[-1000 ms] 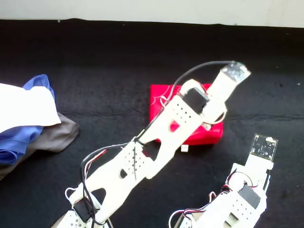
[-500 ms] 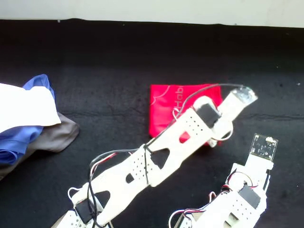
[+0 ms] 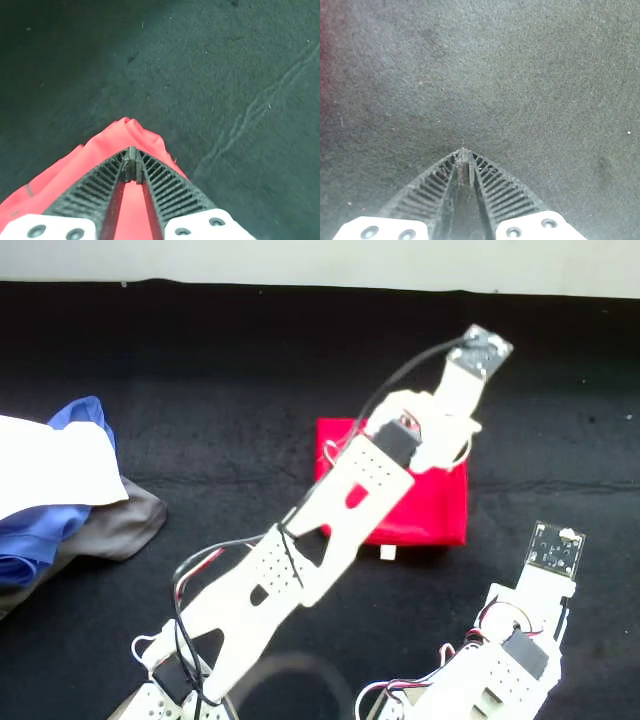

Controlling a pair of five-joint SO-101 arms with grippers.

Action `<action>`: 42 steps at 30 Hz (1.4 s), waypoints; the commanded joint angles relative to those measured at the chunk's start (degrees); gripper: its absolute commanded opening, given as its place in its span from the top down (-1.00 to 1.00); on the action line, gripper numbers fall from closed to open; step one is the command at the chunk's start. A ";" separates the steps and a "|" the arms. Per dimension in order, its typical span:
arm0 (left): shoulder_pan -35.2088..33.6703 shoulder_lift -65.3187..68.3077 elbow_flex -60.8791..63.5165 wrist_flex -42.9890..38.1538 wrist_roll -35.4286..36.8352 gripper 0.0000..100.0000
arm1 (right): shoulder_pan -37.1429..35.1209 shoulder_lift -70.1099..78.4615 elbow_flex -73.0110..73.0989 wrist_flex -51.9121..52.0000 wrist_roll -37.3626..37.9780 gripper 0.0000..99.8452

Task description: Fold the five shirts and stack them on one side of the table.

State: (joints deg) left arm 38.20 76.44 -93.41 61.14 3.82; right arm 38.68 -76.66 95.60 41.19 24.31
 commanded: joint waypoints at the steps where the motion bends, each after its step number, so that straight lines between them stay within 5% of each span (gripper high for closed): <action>1: -0.48 2.68 -1.80 -7.82 -0.44 0.98 | -0.57 -0.92 4.26 0.31 0.26 0.99; 6: -0.66 8.92 -1.80 -15.65 -0.53 0.98 | -0.57 -0.92 4.26 0.31 0.26 0.99; 14: -0.66 3.91 -1.89 -14.68 -0.53 0.98 | -0.57 -0.92 4.26 0.31 0.26 0.99; 38: -0.66 -37.58 -1.89 37.01 -0.53 0.98 | -0.66 -0.92 4.26 0.31 0.26 0.99; 42: -2.24 -44.70 -1.80 40.18 -0.53 0.98 | -0.66 -0.92 4.26 0.31 0.26 0.99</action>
State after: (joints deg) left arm 38.02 39.08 -93.49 99.82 3.74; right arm 38.68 -76.66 95.60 41.19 24.31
